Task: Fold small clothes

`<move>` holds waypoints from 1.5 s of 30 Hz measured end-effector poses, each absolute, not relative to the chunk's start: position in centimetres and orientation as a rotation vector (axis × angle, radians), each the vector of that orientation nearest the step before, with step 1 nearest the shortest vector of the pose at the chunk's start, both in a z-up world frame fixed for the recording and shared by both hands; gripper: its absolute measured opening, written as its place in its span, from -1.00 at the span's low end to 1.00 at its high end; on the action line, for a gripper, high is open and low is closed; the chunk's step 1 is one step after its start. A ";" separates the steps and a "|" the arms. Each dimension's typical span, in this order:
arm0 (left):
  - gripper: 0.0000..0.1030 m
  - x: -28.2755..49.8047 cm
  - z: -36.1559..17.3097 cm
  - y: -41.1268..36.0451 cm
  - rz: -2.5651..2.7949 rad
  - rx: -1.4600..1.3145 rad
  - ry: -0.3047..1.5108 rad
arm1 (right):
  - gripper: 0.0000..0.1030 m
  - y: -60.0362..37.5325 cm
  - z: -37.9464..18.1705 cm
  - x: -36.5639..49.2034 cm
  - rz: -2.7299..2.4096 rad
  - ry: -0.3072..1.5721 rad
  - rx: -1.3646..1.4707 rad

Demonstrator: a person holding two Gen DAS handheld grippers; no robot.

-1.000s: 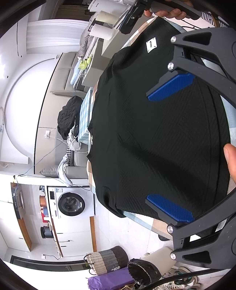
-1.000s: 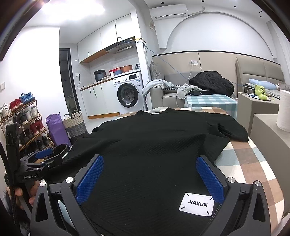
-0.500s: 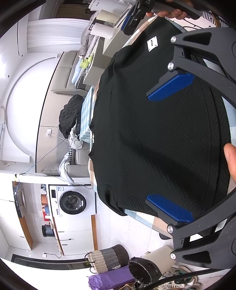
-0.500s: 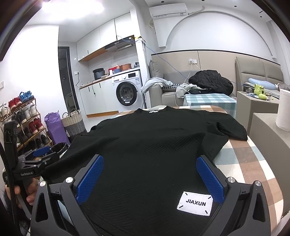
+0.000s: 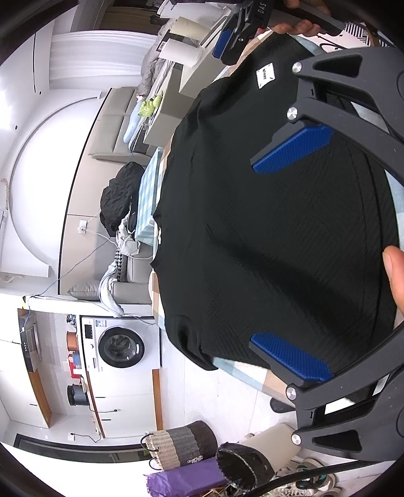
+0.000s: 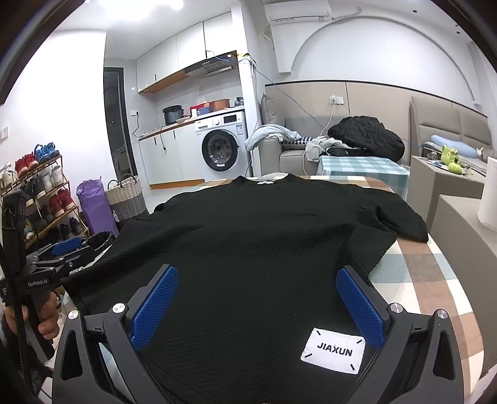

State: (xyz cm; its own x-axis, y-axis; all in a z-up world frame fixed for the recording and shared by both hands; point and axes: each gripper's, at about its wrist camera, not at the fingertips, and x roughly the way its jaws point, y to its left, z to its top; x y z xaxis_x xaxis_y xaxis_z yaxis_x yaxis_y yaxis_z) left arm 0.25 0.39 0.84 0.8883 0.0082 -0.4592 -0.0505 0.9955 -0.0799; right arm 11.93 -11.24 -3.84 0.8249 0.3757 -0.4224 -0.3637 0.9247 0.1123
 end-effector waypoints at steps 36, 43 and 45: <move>0.98 13.0 3.5 4.0 0.178 -0.133 0.721 | 1.00 -15.5 0.0 22.3 0.257 0.644 0.209; 0.98 15.7 3.5 4.5 0.161 -0.132 0.708 | 0.77 -18.3 -0.1 24.8 0.210 0.701 0.292; 0.98 16.3 3.4 4.7 0.156 -0.139 0.705 | 0.77 -19.5 -0.3 25.5 0.188 0.713 0.328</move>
State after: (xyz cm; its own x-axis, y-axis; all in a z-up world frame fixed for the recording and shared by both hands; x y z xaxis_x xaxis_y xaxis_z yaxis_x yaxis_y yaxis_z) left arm 16.33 4.70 3.40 0.7510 0.0958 -0.6533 -0.1896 0.9790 -0.0745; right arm 25.53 -19.49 -0.26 0.7426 0.2791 -0.6088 -0.0579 0.9324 0.3567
